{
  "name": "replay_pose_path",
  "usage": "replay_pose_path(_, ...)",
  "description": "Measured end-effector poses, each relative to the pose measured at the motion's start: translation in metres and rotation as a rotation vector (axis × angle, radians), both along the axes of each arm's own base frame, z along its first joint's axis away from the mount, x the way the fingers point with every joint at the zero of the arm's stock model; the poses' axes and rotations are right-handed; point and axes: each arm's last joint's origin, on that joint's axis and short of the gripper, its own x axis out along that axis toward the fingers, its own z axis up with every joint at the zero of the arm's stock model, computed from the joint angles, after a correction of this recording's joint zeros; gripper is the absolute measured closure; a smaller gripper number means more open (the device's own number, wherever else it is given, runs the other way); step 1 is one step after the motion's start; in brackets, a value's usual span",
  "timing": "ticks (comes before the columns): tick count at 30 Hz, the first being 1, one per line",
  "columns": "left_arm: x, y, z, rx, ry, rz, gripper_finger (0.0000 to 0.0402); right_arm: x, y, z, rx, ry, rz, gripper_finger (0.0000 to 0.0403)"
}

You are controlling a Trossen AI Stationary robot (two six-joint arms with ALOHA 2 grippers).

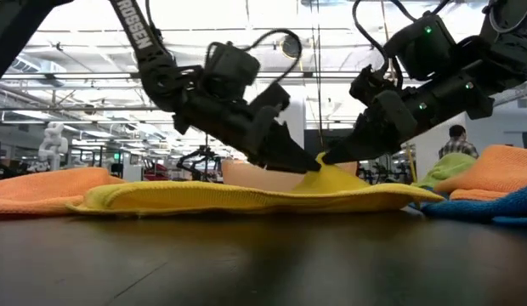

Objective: Fold microfiber towels
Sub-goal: Fold the yellow towel

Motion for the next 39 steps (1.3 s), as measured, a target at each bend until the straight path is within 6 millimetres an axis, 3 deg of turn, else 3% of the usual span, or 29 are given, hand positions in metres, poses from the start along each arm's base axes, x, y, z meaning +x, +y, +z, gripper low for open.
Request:
replay_pose_path(11, 0.006, -0.002, -0.001, -0.013, -0.007, -0.17, 0.0175, 0.001, 0.011, 0.001, -0.039, 0.001, 0.012, 0.0403)
replay_pose_path(14, 0.006, -0.003, -0.001, -0.012, -0.01, -0.171, 0.0191, 0.001, 0.011, 0.001, -0.041, -0.003, 0.013, 0.0403)
replay_pose_path(18, 0.006, -0.003, -0.001, -0.003, -0.013, -0.177, 0.0248, 0.001, 0.011, 0.002, -0.04, -0.004, 0.013, 0.0403)
replay_pose_path(24, 0.006, -0.003, -0.001, 0.024, -0.019, -0.188, 0.0372, 0.001, 0.011, 0.002, -0.039, -0.012, 0.015, 0.0403)
replay_pose_path(26, 0.006, -0.002, 0.0, 0.031, -0.021, -0.189, 0.0391, 0.001, 0.011, 0.002, -0.038, -0.013, 0.016, 0.04)
replay_pose_path(30, 0.004, 0.0, 0.001, 0.057, 0.008, -0.178, 0.0394, 0.002, 0.011, 0.004, -0.018, -0.027, 0.008, 0.0362)
replay_pose_path(39, -0.007, 0.001, 0.033, 0.194, 0.053, -0.164, 0.0397, 0.0, 0.004, 0.001, 0.097, -0.007, -0.075, 0.0198)
